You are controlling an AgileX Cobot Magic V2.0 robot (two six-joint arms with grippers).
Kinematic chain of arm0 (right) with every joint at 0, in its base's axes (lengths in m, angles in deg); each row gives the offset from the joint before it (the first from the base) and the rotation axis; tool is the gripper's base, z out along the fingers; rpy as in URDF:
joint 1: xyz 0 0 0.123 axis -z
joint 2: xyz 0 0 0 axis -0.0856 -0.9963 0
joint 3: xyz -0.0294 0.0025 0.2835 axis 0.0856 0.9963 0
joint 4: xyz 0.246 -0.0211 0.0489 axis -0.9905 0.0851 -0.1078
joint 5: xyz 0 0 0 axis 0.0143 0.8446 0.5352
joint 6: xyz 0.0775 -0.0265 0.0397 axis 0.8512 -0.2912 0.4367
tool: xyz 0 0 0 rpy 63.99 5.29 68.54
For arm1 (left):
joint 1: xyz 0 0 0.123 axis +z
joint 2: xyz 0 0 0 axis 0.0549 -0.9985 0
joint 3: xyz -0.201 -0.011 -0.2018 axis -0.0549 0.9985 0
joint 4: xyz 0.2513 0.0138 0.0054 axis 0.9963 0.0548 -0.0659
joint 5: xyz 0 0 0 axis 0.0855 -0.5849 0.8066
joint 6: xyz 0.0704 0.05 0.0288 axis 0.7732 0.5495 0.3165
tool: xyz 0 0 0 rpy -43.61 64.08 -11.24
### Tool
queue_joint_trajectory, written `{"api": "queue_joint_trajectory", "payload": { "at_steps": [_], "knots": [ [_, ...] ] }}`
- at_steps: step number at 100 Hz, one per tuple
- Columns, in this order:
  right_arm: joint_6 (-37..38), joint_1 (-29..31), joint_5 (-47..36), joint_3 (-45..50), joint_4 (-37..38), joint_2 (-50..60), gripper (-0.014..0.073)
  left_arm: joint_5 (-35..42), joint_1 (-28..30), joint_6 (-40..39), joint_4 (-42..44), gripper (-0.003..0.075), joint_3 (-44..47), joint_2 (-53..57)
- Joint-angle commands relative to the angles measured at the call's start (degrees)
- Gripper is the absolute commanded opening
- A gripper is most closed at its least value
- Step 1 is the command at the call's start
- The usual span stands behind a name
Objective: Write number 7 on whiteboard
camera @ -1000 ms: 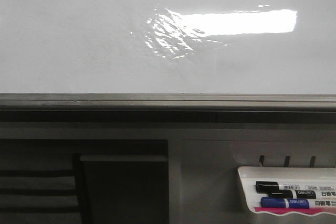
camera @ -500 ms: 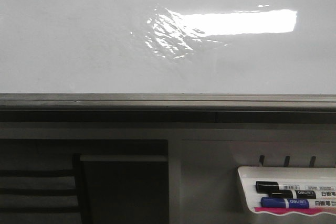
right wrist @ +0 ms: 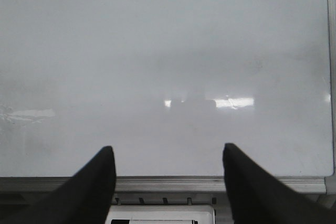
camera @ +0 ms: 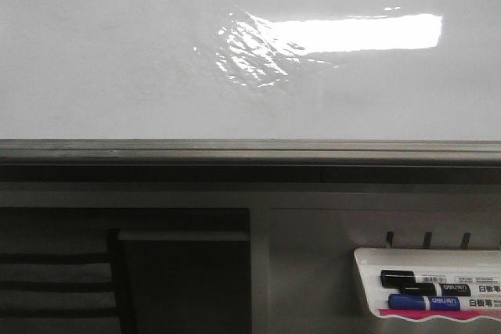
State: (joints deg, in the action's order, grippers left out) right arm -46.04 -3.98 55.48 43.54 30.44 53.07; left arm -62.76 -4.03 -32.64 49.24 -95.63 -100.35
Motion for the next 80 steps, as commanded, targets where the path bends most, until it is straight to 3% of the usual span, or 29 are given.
{"api": "queue_joint_trajectory", "payload": {
  "at_steps": [1, 22, 52, 80],
  "knots": [
    [-0.5, 0.5, -4.4, -1.8, 0.0, -0.8, 0.0401, 4.7, -0.3, 0.3, -0.8, 0.0333, -3.0, -3.4],
    [-0.5, 0.5, -5.7, -1.8, 0.0, -0.8, 0.0401, 9.4, -0.4, 0.3, -1.3, 0.0333, -4.8, -9.8],
    [-0.5, 0.5, -5.9, -1.8, 0.0, -0.8, 0.0401, 20.8, -6.1, 3.4, -0.1, 0.0333, -4.8, -16.0],
    [-0.5, 0.5, -5.9, -1.8, 0.0, -0.8, 0.0401, 25.9, -6.3, 3.4, 2.3, 0.0333, -4.8, -21.7]
  ]
}}
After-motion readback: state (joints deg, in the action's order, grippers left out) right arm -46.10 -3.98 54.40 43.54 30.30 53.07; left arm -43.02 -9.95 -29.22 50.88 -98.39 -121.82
